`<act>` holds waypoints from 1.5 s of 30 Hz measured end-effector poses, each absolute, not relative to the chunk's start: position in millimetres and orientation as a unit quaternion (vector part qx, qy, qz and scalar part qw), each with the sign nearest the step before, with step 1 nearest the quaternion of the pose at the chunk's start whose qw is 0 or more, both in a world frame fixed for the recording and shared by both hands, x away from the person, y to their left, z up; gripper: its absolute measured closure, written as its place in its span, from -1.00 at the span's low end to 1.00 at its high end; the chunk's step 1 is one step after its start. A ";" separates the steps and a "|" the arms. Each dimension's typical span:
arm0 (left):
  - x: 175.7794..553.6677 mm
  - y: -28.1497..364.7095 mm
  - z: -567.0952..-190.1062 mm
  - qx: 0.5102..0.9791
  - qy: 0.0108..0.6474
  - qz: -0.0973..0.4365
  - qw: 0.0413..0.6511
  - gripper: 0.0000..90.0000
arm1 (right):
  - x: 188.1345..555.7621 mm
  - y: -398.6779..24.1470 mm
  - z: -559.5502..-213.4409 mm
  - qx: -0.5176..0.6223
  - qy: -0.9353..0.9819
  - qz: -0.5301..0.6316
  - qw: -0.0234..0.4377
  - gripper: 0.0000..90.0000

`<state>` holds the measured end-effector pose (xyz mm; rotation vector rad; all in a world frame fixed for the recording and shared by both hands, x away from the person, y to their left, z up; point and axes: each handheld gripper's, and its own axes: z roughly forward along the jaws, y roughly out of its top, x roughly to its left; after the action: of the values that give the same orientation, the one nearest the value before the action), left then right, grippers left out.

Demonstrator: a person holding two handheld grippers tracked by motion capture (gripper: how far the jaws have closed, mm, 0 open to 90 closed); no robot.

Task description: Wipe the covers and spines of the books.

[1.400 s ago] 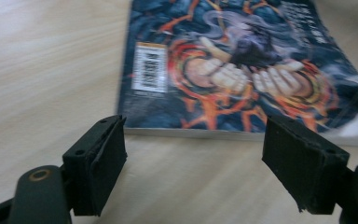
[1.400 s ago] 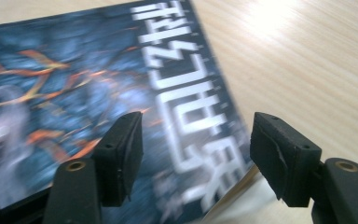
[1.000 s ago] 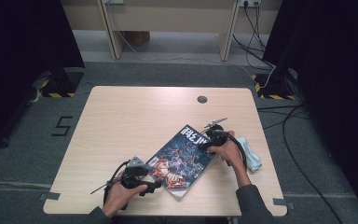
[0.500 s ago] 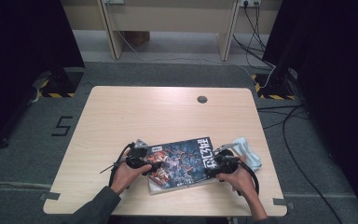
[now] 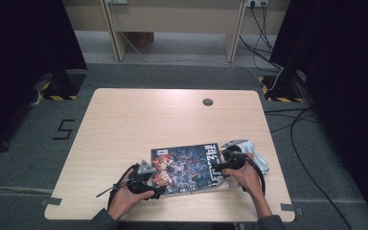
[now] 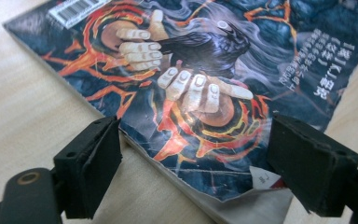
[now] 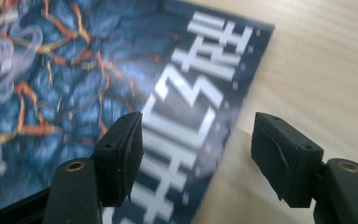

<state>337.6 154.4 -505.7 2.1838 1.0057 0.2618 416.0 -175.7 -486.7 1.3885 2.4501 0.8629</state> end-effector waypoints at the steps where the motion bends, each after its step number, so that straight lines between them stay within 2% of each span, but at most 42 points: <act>1: 338.3 154.5 -506.3 0.844 0.390 0.100 0.354 -0.62 | 418.4 -173.6 -487.4 0.468 0.827 0.294 0.100 -0.22; 3: 340.8 157.0 -507.6 0.845 0.388 0.100 0.354 -0.62 | 418.2 -170.0 -488.8 0.468 0.829 0.292 0.087 -0.26; 6: 348.3 163.1 -508.8 0.842 0.397 0.097 0.353 -0.64 | 411.0 -164.9 -488.7 0.456 0.842 0.268 0.104 -0.28; 9: 359.0 172.3 -507.0 0.837 0.407 0.125 0.343 -0.65 | 399.6 -164.8 -482.9 0.445 0.854 0.252 0.101 -0.16; 13: 380.8 184.7 -505.9 0.822 0.432 0.168 0.331 -0.65 | 397.0 -172.9 -474.9 0.438 0.845 0.283 0.118 -0.17; 15: 389.2 187.4 -503.6 0.816 0.441 0.184 0.325 -0.60 | 402.5 -178.0 -472.5 0.446 0.832 0.308 0.115 -0.14; 17: 391.0 188.3 -500.7 0.811 0.442 0.196 0.328 -0.45 | 408.2 -179.5 -471.9 0.439 0.833 0.316 0.113 -0.12; 21: 371.6 186.3 -493.8 0.810 0.437 0.160 0.358 -0.48 | 423.9 -174.0 -475.6 0.426 0.839 0.321 0.106 -0.04; 24: 347.0 182.9 -491.5 0.804 0.434 0.125 0.387 -0.45 | 436.0 -166.9 -484.7 0.424 0.843 0.320 0.082 -0.02; 30: 328.6 164.3 -505.2 0.811 0.430 0.059 0.392 -0.45 | 448.7 -155.0 -493.9 0.416 0.852 0.314 0.048 0.03; 33: 333.8 157.5 -508.4 0.815 0.428 0.058 0.387 -0.44 | 445.9 -149.9 -493.1 0.409 0.857 0.310 0.045 0.04; 38: 344.1 156.6 -508.7 0.807 0.442 0.062 0.388 -0.55 | 429.0 -151.1 -490.6 0.401 0.866 0.296 0.041 0.07; 42: 358.1 160.9 -509.1 0.793 0.457 0.056 0.400 -0.49 | 413.2 -157.1 -488.0 0.403 0.866 0.295 0.025 0.22; 45: 358.3 160.1 -508.1 0.793 0.455 0.057 0.400 -0.48 | 412.7 -157.7 -486.0 0.406 0.860 0.309 0.031 0.23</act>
<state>358.3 160.1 -508.1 2.0058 1.1518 0.1449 412.7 -157.7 -486.0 1.2504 2.6480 0.9519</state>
